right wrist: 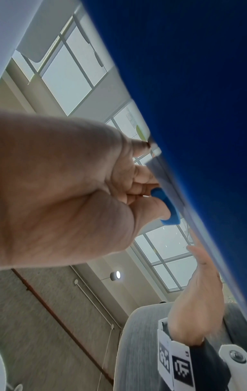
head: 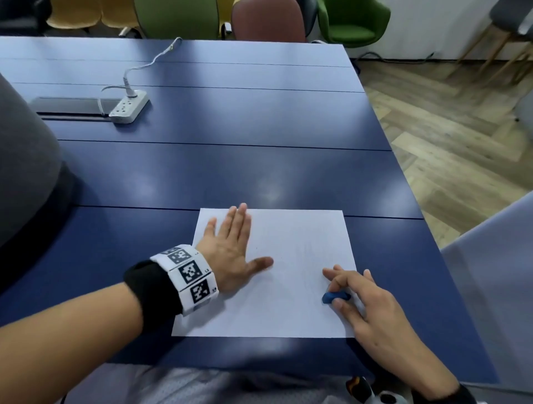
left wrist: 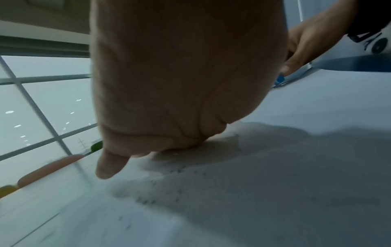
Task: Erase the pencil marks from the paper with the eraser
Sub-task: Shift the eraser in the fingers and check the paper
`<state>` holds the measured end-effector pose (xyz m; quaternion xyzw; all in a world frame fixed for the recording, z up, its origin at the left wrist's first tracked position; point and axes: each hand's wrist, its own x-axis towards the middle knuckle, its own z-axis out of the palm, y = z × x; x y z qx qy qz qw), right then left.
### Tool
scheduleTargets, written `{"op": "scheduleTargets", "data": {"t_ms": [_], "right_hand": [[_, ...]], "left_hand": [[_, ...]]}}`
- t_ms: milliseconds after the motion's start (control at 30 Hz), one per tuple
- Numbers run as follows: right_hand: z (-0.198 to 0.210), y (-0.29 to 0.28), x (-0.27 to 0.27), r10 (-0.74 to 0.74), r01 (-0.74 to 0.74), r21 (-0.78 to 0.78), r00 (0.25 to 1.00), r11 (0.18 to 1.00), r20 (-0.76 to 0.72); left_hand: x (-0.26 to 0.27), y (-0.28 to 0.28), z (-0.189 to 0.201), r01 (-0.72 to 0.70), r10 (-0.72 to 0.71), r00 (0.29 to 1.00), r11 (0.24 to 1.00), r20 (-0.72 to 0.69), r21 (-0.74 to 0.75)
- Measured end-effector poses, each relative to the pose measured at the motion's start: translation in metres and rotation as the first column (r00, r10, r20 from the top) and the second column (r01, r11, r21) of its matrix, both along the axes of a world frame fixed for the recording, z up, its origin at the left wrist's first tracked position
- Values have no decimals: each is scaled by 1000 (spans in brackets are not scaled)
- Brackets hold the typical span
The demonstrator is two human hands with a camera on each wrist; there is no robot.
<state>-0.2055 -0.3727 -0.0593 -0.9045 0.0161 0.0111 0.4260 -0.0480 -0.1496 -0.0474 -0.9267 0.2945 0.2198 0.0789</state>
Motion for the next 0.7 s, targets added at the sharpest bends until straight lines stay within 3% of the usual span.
{"op": "scheduleTargets", "data": {"t_ms": [67, 167, 233, 333, 400, 433, 567, 633, 700], "right_hand": [[1, 0, 0, -9, 9, 5, 1000, 1000, -1], [3, 1, -1, -8, 8, -2, 1000, 1000, -6], [4, 1, -1, -6, 6, -4, 1000, 1000, -14], [3, 1, -1, -8, 8, -10, 1000, 1000, -19], [3, 1, -1, -8, 7, -14, 1000, 1000, -21], [4, 1, -2, -12, 12, -16, 1000, 1000, -19], [5, 1, -2, -23, 22, -30, 999, 999, -22], [4, 0, -1, -21, 21, -35, 999, 999, -25], [3, -1, 0, -21, 20, -58, 1000, 998, -16]], "left_hand": [[-13, -15, 0, 167, -167, 986, 986, -5, -18], [-40, -36, -4, 406, -413, 907, 909, -79, -93], [-41, -34, -6, 360, -365, 927, 930, -81, -75], [-18, -12, -5, 68, -68, 996, 998, -64, -1], [-6, -3, -1, -54, 54, 998, 998, -11, 22], [-6, -3, 0, -30, 30, 1000, 999, 8, 16], [-33, -14, 0, 349, -352, 931, 936, -98, -49], [-32, -8, -2, 302, -304, 945, 953, -125, -33], [-15, 2, -1, 117, -115, 991, 993, -74, 33]]}}
